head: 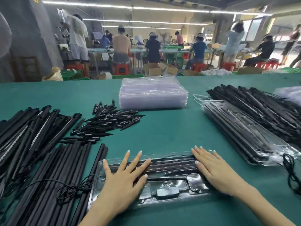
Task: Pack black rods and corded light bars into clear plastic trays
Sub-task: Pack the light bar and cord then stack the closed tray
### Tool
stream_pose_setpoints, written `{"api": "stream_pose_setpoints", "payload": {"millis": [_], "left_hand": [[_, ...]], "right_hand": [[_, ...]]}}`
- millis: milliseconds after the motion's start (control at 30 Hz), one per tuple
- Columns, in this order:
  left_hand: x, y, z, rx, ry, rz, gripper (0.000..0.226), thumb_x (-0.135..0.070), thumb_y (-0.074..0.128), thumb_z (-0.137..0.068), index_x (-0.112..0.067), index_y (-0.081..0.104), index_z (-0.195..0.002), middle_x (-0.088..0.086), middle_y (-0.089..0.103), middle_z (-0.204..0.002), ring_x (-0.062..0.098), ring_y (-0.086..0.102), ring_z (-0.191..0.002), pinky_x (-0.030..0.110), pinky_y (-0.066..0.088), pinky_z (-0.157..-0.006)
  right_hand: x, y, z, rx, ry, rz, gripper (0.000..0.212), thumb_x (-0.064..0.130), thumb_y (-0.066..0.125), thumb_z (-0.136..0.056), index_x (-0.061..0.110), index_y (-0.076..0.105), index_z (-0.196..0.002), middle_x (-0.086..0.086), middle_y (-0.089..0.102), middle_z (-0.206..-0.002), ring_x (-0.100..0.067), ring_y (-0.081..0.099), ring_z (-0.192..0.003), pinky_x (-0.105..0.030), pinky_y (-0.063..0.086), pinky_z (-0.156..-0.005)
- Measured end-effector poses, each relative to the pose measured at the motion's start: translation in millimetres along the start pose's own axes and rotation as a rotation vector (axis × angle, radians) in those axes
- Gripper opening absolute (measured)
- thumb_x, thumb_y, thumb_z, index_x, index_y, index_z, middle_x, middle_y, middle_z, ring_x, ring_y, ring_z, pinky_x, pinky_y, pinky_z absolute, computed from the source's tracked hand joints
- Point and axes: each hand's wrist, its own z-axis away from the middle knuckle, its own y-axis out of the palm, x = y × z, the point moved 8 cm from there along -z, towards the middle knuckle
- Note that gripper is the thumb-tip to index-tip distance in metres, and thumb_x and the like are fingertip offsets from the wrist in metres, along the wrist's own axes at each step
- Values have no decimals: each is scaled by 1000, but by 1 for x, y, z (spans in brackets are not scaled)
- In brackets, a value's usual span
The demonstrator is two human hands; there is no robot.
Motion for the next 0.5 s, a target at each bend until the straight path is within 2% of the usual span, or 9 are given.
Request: {"api": "stream_pose_setpoints", "payload": {"millis": [67,133,200,267,333,367,433,500], "left_hand": [[-3,-1,0,-14,25,7,46,-52,11,-99,-61,-9,-139,-36,-27,-143,-3,-37,-131,60,-25,-105],[-9,-2,-1,-25,45,18,50,-45,16,-100,-48,-3,-147,-28,-16,-152,-4,-29,-134,50,-18,-113],[-17,-5,-6,-44,51,5,53,-41,21,-100,-37,7,-151,-15,-1,-159,3,-12,-144,39,-8,-118],[-26,-12,-14,-101,53,-63,50,-42,23,-100,-28,22,-147,-2,17,-159,14,12,-146,33,7,-118],[-33,-18,-23,-153,70,-73,46,-43,23,-100,-28,28,-143,-2,28,-155,17,21,-141,32,11,-116],[-36,-16,-27,-144,95,-48,48,-45,21,-100,-33,22,-147,-7,22,-157,16,14,-144,34,5,-118],[-41,-6,-32,-67,159,-9,51,-47,18,-101,-45,-1,-149,-21,-3,-156,13,-8,-147,42,-11,-118],[-40,4,-35,-13,169,4,52,-54,15,-99,-51,-9,-145,-28,-16,-151,9,-15,-145,43,-16,-116]], "right_hand": [[-1,2,0,-24,5,-7,52,41,14,-103,30,1,-152,16,-6,-156,6,-16,-136,-28,-10,-116],[0,4,-1,-29,13,22,53,40,12,-102,28,-4,-151,14,-11,-155,3,-20,-135,-30,-11,-116],[0,9,0,1,16,-14,54,38,12,-103,25,-13,-148,10,-18,-154,-1,-26,-135,-29,-17,-113],[0,12,1,53,2,-48,54,39,12,-103,25,-23,-142,8,-25,-153,-3,-30,-135,-28,-21,-112],[0,12,2,64,-8,-53,55,40,12,-103,27,-25,-140,9,-26,-153,-3,-30,-137,-30,-21,-113],[0,11,3,55,-7,-55,55,41,12,-103,28,-24,-142,9,-26,-154,-3,-28,-138,-31,-20,-114],[1,8,4,23,-7,-71,54,41,13,-102,31,-16,-147,12,-21,-155,-1,-24,-140,-30,-19,-115],[1,4,5,-37,-21,-81,54,42,16,-102,34,-6,-150,15,-14,-156,2,-19,-141,-26,-18,-114]]}}
